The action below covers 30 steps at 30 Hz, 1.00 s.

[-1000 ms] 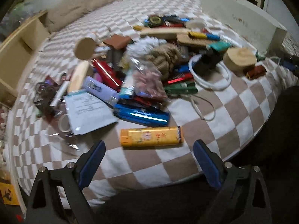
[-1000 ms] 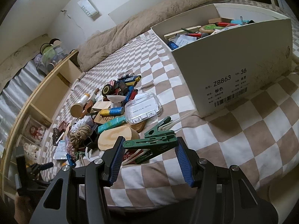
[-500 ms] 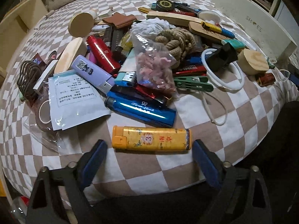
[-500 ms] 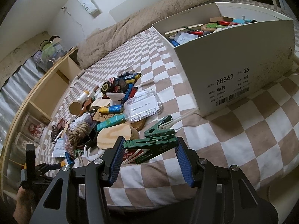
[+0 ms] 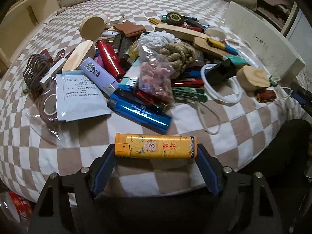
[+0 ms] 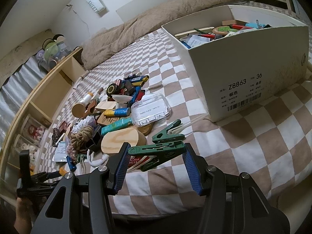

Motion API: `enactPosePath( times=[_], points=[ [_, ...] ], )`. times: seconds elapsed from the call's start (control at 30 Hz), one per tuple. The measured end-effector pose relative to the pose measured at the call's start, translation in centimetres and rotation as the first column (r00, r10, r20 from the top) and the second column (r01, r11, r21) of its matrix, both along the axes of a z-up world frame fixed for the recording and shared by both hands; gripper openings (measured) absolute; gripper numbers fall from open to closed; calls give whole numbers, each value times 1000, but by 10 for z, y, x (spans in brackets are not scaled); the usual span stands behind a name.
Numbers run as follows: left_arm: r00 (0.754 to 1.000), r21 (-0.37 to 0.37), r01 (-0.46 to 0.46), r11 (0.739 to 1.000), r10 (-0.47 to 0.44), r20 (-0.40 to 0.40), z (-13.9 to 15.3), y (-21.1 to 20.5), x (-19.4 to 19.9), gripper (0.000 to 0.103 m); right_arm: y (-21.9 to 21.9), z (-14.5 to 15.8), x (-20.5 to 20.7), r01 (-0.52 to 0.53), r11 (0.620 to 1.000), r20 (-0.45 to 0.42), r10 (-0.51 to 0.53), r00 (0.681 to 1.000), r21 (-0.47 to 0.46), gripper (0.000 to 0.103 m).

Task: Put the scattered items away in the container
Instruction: 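Lift the yellow lighter with the left tool while the right tool holds the clothespin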

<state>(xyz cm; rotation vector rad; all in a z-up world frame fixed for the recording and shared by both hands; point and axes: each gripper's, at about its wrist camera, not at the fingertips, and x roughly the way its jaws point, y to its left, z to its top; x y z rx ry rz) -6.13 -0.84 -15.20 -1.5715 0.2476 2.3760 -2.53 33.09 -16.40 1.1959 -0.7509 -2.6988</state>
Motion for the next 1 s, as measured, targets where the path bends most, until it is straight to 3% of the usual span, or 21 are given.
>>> enactPosePath(
  times=[0.27,0.63,1.0],
  points=[
    [995,71,-13,997,20,-98,24,9,12,80,-9,5,3,-24,999,-10,24,1000,29,55],
    [977,165,49,985,-13,-212,69,37,17,80,-11,18,15,-38,999,-26,39,999,19,55],
    [955,219,139,966,-72,-288,111,80,18,80,15,76,20,-45,992,-126,60,990,115,55]
  ],
)
